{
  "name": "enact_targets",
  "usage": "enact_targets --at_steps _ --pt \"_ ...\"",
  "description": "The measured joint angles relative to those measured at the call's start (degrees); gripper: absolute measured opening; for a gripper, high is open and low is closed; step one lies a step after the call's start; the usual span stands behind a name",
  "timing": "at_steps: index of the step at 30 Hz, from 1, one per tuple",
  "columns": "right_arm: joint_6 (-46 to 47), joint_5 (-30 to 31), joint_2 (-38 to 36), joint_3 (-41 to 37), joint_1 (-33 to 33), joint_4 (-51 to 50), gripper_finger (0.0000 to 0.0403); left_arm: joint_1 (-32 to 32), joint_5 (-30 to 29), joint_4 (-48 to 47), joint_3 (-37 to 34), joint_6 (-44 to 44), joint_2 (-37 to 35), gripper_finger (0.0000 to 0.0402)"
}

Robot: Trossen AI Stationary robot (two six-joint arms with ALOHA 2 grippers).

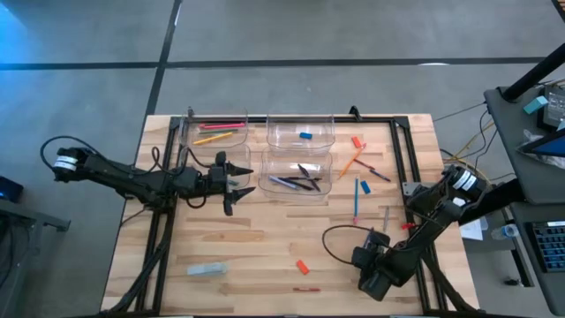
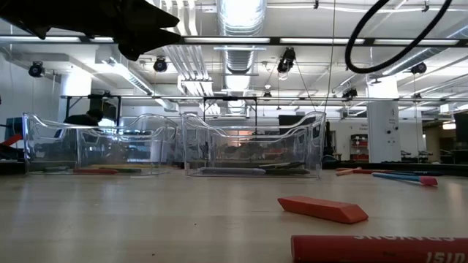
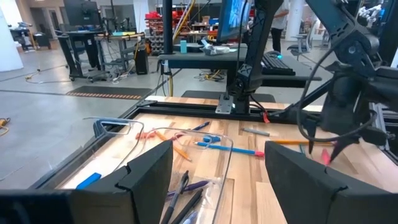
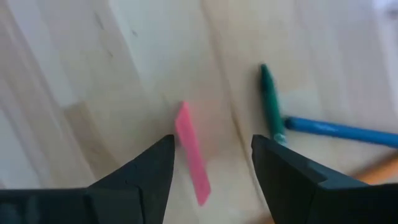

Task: Sort crayons/erasers/pens/pencils in bins
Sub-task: Put the pink eraser into the top right transparent bin

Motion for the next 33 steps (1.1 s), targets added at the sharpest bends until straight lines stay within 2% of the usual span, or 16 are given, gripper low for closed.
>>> enact_targets --at_steps 5,8,11,18,21,24,28,33 --pt "0.0 0.9 -0.1 -0.4 0.0 -0.3 0.0205 0.0 0.0 -0.1 0.0 0.0 0.0 0.0238" --pt "-0.2 1.2 -0.1 -0.4 0.0 -0.2 0.0190 0.0 0.0 -0.1 0.0 0.0 0.0 0.0238" --pt "-0.9 1.2 -0.1 -0.4 0.0 0.0 0.0153 0.0 0.0 -0.1 0.0 0.0 0.0 0.0238" --pt "-3.2 0.2 -0.3 -0.1 0.0 0.0 0.0032 0.0 0.0 -0.1 0.0 0.0 0.0 0.0238" --pt "-6.8 0.4 -0.9 1.7 -1.0 0.2 0.0019 0.0 0.0 -0.1 0.0 0.0 0.0 0.0238" --pt "-12.9 4.3 -2.6 4.2 -3.7 0.1 0.0019 0.0 0.0 0.1 0.0 0.0 0.0 0.0238" --pt "-26.9 12.2 -5.5 7.8 -9.5 -0.1 0.0018 0.0 0.0 0.4 0.0 0.0 0.0 0.0238" --pt "-47.1 21.2 -9.5 10.7 -22.7 0.6 0.0017 0.0 0.0 0.4 0.0 0.0 0.0 0.0238"
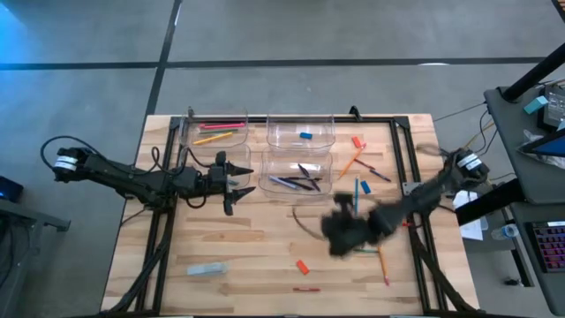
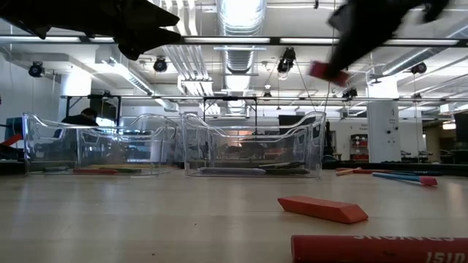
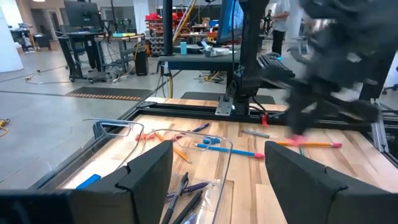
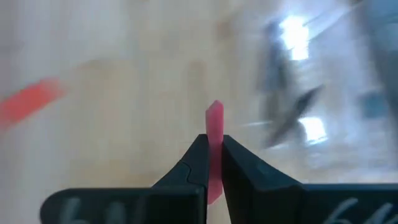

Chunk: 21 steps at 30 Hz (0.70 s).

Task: Sort crayons/erasers/pens/pencils in bins
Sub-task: Put the pink eraser into the top right transparent bin

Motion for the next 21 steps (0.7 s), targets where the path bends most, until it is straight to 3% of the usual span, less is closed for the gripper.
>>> enact_targets --at_steps 3,6,12,16,21 --pt "-12.2 -1.3 -2.1 0.0 -11.3 4.7 0.0016 0.0 0.0 0.0 0.0 0.0 0.0 0.0238" --pt "-21.6 -8.0 -3.0 -0.1 -24.1 9.9 0.0016 0.0 0.0 -0.2 0.0 -0.1 0.0 0.0238" --pt "-29.6 -20.4 -1.9 -0.3 -46.4 18.0 0.0030 0.0 0.0 -1.1 0.0 -0.1 0.0 0.0238" --pt "-30.3 -25.2 -0.1 -0.2 -55.1 19.5 0.0066 0.0 0.0 -1.1 0.0 0.0 0.0 0.0238" --pt "-30.9 -25.4 0.7 -0.1 -58.8 18.9 0.0141 0.0 0.0 -1.2 0.0 0.0 0.0 0.0238"
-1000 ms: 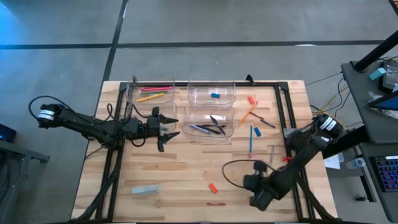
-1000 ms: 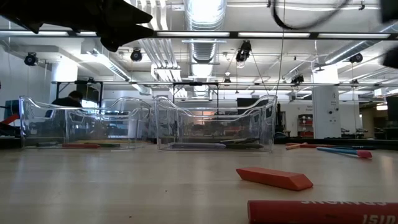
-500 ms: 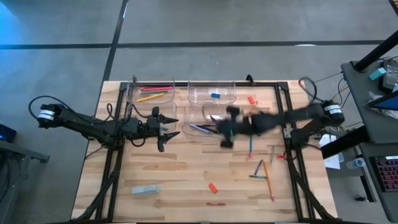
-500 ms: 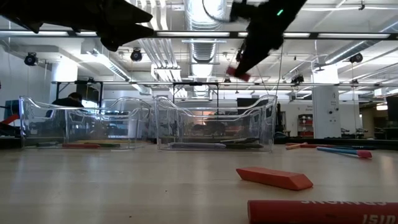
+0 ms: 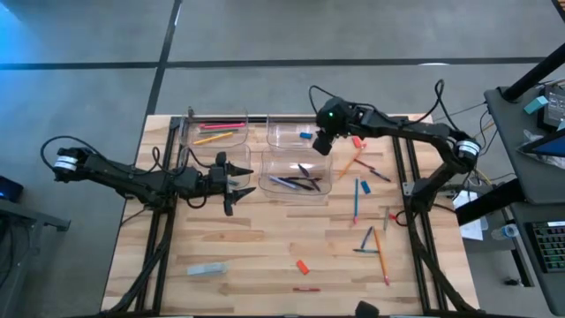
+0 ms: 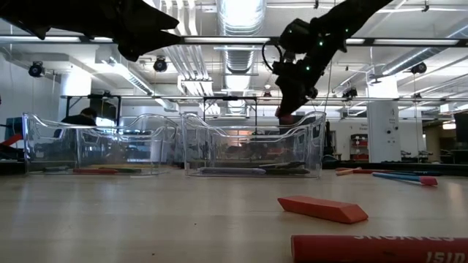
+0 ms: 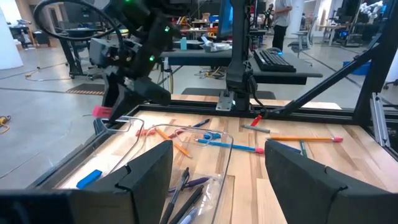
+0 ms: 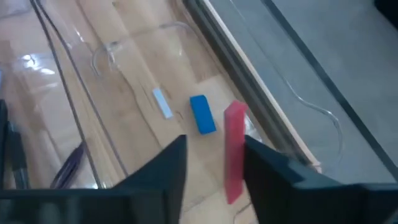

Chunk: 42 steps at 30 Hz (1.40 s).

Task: Sort crayons/erasers/pens/pencils in bins
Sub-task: Put the pink eraser into the top right transparent bin, then put the bottom orange pencil into the top left transparent bin

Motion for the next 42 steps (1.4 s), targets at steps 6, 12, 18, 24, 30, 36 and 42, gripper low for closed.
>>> enact_targets --at_steps 6,12,18,24,30,36,42 --pt "1.8 0.0 -1.5 0.0 0.7 -1.9 0.0238 0.0 0.0 0.0 0.0 0.0 0.0 0.0238" --pt "5.0 0.0 -4.7 1.6 2.3 -6.9 0.0303 0.0 0.0 0.0 0.0 0.0 0.0 0.0238" --pt "11.0 0.0 -10.0 5.4 9.8 -27.0 0.0318 0.0 0.0 -0.5 0.0 0.0 0.0 0.0238" --pt "29.2 -0.2 -15.7 3.3 26.9 -44.1 0.0299 0.0 0.0 -0.5 -0.1 -0.3 0.0 0.0238" --pt "61.8 -1.7 -18.3 -3.8 54.5 -42.9 0.0281 0.0 0.0 -0.5 -0.1 -3.0 0.0 0.0238" --pt "93.7 -1.2 -15.2 -11.1 73.9 -38.2 0.0263 0.0 0.0 -0.5 -0.1 -3.1 0.0 0.0238" --pt "99.8 -4.5 -8.9 -14.5 82.3 -31.2 0.0241 0.0 0.0 -0.4 -0.1 -3.0 0.0 0.0238"
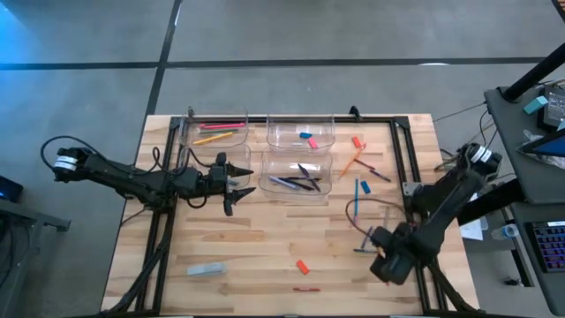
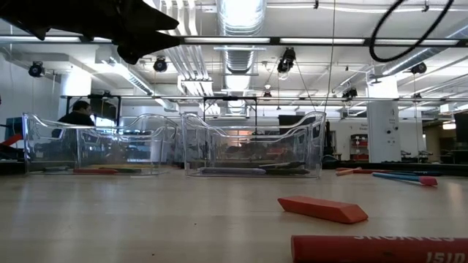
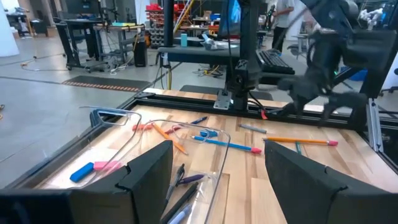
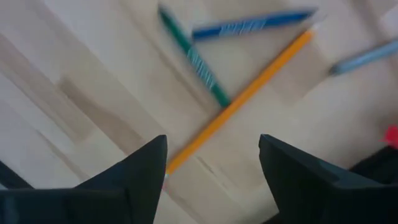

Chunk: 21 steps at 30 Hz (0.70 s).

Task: Sort crayons/erasers/pens/pencils in bins
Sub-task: Put the bottom orange pencil into the top left transparent bin

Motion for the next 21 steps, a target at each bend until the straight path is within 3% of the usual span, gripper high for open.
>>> enact_targets --at_steps 10,14,21 --pt "2.2 -9.7 13.8 2.5 1.4 7.6 0.0209 0.0 0.0 0.0 0.0 0.0 0.0 0.0238" --pt "4.6 -10.0 15.1 2.1 2.2 14.6 0.0207 0.0 0.0 0.0 0.0 0.0 0.0 0.0238" --pt "12.3 -10.1 15.2 1.5 5.4 14.5 0.0207 -0.3 0.2 -0.1 -0.2 -1.2 0.0 0.0238"
